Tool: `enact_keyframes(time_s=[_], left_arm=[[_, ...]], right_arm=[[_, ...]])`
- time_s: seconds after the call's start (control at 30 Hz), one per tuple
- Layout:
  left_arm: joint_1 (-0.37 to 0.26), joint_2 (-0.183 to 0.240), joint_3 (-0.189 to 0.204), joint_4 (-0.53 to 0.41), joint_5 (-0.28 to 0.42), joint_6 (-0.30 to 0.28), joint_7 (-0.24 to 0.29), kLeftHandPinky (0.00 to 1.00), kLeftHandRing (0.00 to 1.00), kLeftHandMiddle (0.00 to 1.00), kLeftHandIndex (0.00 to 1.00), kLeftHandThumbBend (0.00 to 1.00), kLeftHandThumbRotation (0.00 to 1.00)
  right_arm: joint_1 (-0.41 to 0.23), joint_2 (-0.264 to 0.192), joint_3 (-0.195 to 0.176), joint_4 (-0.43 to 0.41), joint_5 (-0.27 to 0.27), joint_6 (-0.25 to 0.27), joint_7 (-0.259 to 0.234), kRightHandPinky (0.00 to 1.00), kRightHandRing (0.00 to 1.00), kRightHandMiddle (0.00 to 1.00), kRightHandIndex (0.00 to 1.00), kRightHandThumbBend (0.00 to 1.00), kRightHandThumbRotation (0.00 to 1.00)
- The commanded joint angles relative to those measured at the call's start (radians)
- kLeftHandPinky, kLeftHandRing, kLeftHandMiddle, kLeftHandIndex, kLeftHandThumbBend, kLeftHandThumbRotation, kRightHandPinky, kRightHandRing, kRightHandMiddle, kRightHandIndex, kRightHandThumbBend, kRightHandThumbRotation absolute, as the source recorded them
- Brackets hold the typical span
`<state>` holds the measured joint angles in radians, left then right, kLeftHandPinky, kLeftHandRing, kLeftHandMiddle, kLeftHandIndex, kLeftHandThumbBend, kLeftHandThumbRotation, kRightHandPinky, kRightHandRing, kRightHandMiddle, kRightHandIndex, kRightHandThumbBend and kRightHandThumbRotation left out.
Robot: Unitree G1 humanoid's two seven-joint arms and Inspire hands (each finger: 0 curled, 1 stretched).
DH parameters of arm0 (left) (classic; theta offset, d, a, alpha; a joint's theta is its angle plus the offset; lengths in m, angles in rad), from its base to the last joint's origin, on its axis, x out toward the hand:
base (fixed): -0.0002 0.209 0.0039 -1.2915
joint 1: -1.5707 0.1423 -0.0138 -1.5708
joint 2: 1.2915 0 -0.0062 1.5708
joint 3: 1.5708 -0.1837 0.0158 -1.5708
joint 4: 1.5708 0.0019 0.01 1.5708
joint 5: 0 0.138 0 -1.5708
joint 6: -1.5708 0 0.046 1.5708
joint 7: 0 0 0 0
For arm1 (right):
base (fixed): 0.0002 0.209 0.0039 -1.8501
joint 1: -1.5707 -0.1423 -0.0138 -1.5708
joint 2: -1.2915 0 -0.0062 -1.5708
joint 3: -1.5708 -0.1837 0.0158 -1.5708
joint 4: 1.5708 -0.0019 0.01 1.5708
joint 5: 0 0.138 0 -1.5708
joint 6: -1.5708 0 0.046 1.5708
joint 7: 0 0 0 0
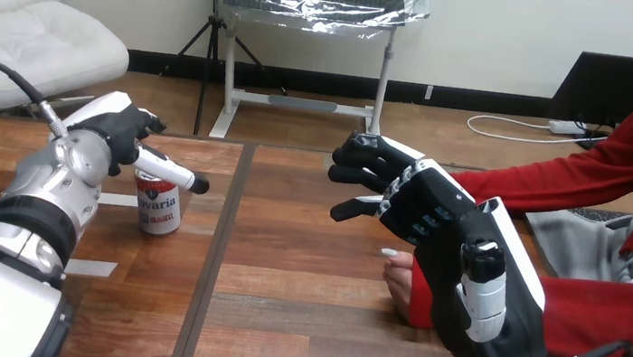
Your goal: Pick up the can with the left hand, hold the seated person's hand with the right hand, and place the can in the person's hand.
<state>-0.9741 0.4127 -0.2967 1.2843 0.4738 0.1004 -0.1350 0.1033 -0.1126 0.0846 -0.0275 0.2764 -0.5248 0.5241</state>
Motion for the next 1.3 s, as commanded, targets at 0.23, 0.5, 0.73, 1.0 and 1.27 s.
enact_keyframes(time_s=[0.23, 0.5, 0.73, 1.0, 1.27], left_arm=[[-0.018, -0.009, 0.013, -0.016, -0.018, -0.006, 0.016, 0.7, 0.86, 0.89, 0.86, 0.86, 0.3], [-0.007, -0.012, 0.013, -0.016, -0.026, -0.006, 0.02, 0.69, 0.87, 0.89, 0.86, 0.87, 0.28], [0.004, -0.015, 0.012, -0.016, -0.03, -0.006, 0.028, 0.68, 0.87, 0.89, 0.86, 0.86, 0.25], [0.015, -0.016, 0.004, -0.015, -0.031, -0.007, 0.046, 0.71, 0.89, 0.9, 0.87, 0.86, 0.24], [0.024, -0.016, 0.003, -0.016, -0.03, -0.011, 0.055, 0.73, 0.9, 0.91, 0.88, 0.86, 0.24]], right_arm=[[-0.032, 0.019, 0.001, -0.019, 0.012, -0.024, -0.006, 0.63, 0.78, 0.8, 0.79, 0.88, 1.0], [-0.028, 0.018, -0.001, -0.025, 0.005, -0.023, -0.014, 0.63, 0.78, 0.8, 0.79, 0.89, 1.0], [-0.027, 0.017, 0.0, -0.029, 0.008, -0.019, -0.015, 0.63, 0.78, 0.8, 0.79, 0.89, 1.0], [-0.027, 0.016, 0.0, -0.028, 0.013, -0.019, -0.013, 0.63, 0.79, 0.8, 0.79, 0.88, 1.0], [-0.027, 0.014, 0.002, -0.033, 0.014, -0.013, -0.013, 0.63, 0.79, 0.8, 0.8, 0.88, 1.0]])
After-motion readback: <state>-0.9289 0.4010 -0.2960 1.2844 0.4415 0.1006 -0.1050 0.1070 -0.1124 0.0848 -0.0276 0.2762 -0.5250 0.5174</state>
